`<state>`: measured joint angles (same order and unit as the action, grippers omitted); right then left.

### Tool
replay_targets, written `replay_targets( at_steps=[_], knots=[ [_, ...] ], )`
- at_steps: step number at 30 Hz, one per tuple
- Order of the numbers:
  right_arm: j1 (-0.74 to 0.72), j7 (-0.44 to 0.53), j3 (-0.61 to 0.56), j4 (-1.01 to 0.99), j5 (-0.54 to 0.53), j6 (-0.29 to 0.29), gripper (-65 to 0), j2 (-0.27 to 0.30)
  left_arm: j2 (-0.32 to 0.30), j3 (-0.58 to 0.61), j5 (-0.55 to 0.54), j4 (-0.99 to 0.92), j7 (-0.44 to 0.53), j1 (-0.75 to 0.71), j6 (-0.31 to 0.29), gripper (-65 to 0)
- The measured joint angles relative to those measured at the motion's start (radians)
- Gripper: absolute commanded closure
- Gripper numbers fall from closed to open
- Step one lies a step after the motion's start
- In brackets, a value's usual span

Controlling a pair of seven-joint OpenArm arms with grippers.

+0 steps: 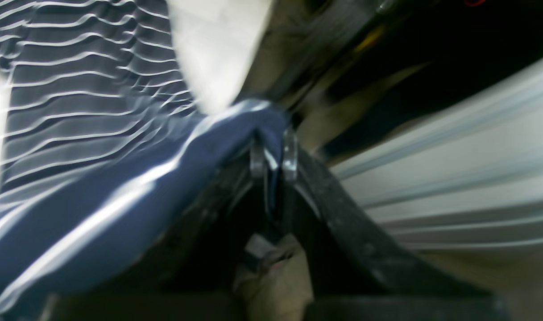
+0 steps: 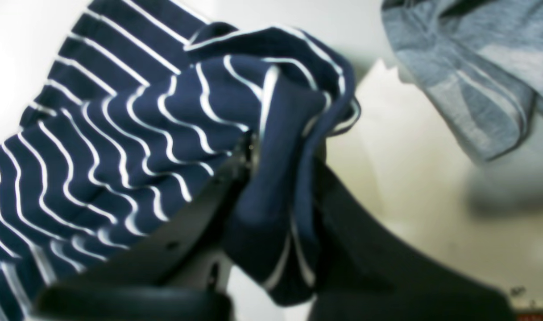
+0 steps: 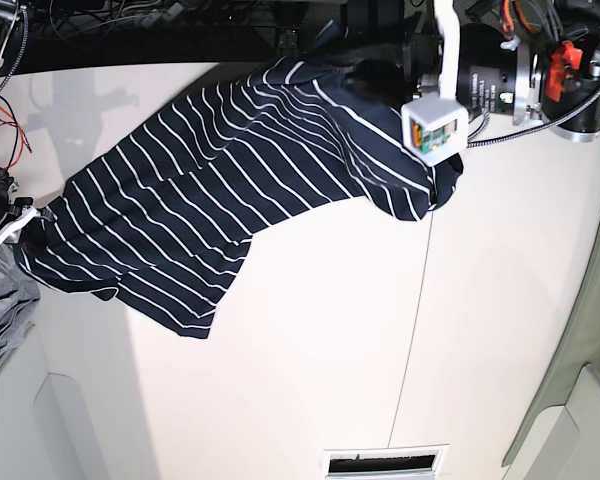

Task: Layout the t-shirt on the table in an organized manner, then fold the t-shirt properly
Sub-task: 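Swing the left gripper's end over and lay it down, releasing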

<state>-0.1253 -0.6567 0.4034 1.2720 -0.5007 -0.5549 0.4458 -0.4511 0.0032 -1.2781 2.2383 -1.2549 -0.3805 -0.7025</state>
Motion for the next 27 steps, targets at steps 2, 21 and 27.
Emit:
replay_targets(
  at_steps=[2, 21, 27],
  knots=[
    [-0.030, -0.001, 0.000, -0.050, 0.000, 0.000, 0.0, -0.001, -0.003, -0.009, 0.150, -0.133, 0.094, 0.035, 0.011, 0.0],
    [-0.113, 0.018, -0.037, -0.207, -0.052, 0.002, -26.7, -0.055, -0.012, -0.063, -0.125, -0.650, -0.079, 0.274, 0.016, -24.0],
    [-0.108, 0.013, 0.000, -0.108, -0.059, 0.005, -35.1, -0.047, -0.057, -0.200, -0.174, -0.563, -0.100, 0.276, 0.013, -24.0]
  ],
)
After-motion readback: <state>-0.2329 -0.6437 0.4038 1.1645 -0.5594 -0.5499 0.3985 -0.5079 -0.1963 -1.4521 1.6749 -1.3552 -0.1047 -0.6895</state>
